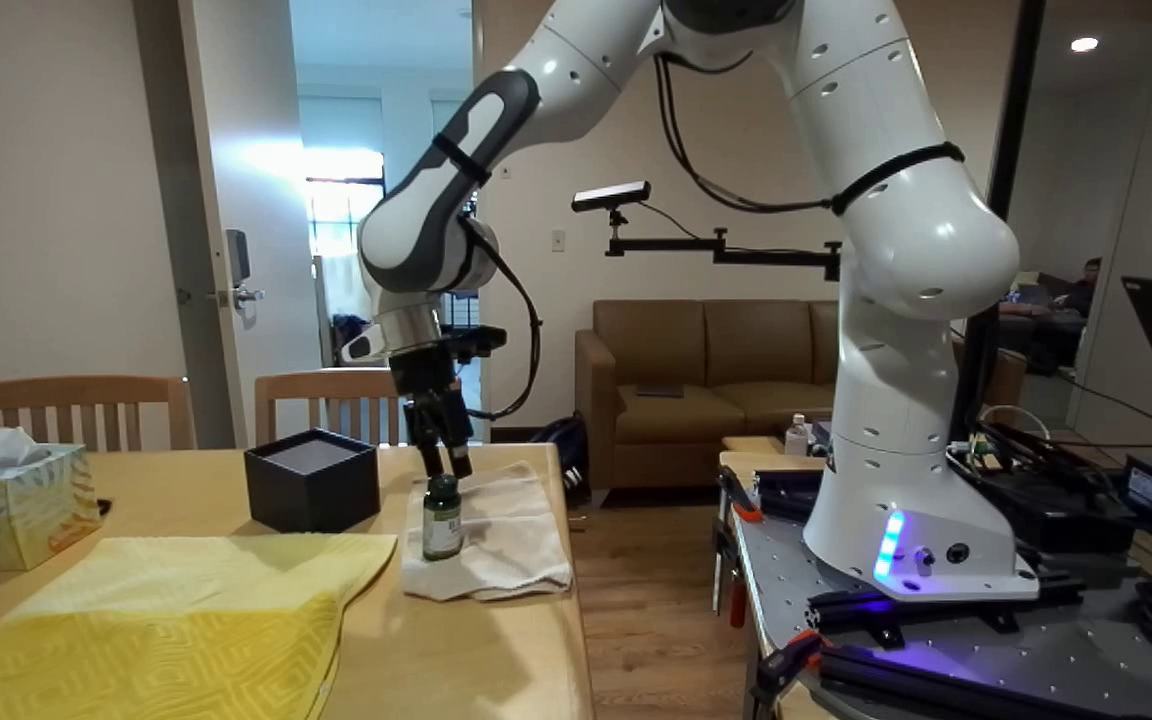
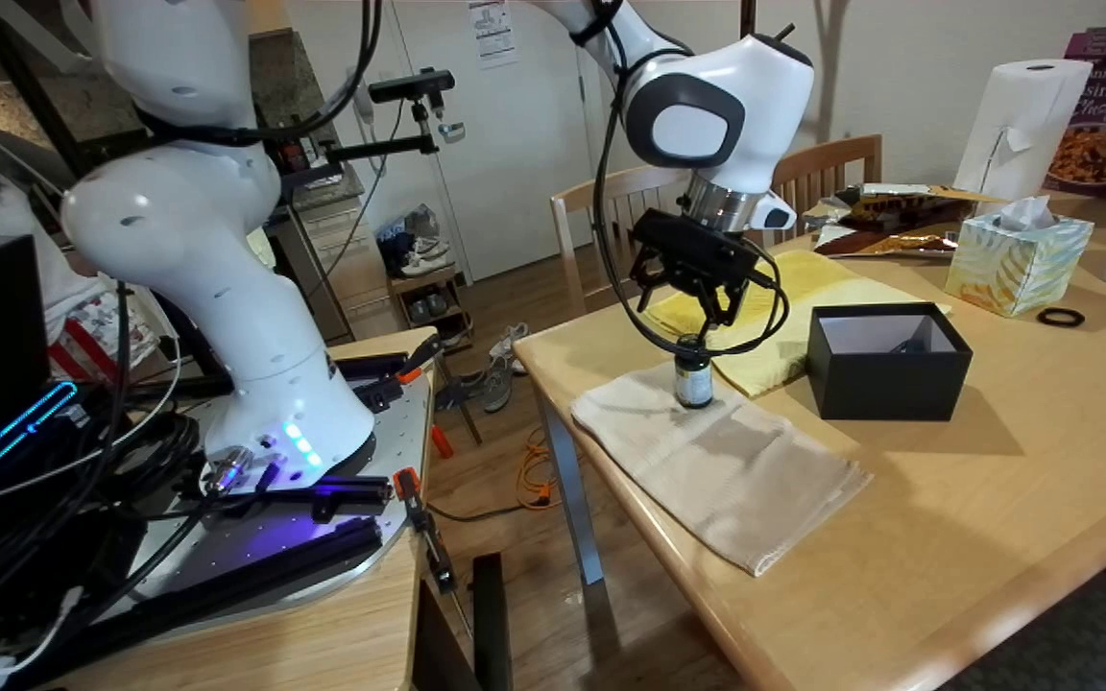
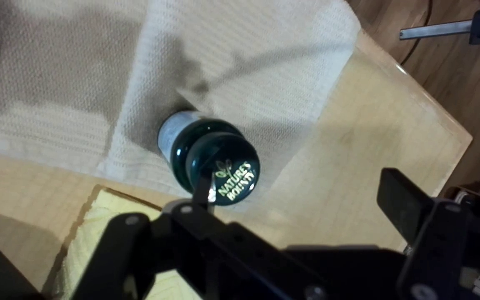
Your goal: Pick the bottle and put it in the box, then pick the box and put it on the cloth
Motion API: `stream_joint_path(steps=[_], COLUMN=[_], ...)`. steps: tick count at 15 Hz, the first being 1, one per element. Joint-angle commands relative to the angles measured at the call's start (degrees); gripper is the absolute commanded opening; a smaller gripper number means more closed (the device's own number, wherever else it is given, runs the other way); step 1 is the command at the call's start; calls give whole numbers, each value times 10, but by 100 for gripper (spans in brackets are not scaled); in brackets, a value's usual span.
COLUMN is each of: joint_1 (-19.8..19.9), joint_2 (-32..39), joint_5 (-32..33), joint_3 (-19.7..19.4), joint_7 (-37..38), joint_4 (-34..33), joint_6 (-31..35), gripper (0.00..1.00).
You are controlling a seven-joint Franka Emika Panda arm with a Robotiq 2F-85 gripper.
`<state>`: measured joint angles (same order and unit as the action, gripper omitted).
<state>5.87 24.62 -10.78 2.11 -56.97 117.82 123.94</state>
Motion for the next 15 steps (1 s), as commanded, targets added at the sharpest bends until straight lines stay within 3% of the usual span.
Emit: stream_joint_path(steps=[1, 3, 7, 15], joint_1=[5, 4, -1, -5], joint_2=[-41, -83, -112, -53], joint_5=[16, 17, -11, 6], joint_3=[10, 16, -1, -19], joint_7=[-9, -22, 73, 221], joint_4=[19, 40, 48, 22], joint_6=[-11, -25, -32, -4], gripper=[100, 100, 100, 100])
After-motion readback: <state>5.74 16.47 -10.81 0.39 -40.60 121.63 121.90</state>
